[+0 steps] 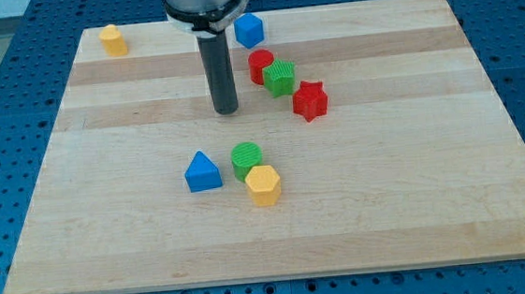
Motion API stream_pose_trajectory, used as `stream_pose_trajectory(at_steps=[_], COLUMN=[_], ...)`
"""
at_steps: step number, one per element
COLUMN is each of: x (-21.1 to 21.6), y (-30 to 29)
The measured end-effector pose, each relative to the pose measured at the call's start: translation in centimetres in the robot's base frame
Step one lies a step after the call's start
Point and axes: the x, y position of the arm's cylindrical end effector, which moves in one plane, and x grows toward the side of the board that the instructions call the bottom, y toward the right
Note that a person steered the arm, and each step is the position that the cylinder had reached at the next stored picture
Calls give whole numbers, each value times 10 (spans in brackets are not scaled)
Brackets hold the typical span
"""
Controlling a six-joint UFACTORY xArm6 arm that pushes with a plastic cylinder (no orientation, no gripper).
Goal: Move the green star towards the top right side of the board
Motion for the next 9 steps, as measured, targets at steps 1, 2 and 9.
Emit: stream_pose_trajectory(at_steps=[1, 2, 9], x=[-33, -57, -97], y=[60, 140, 232])
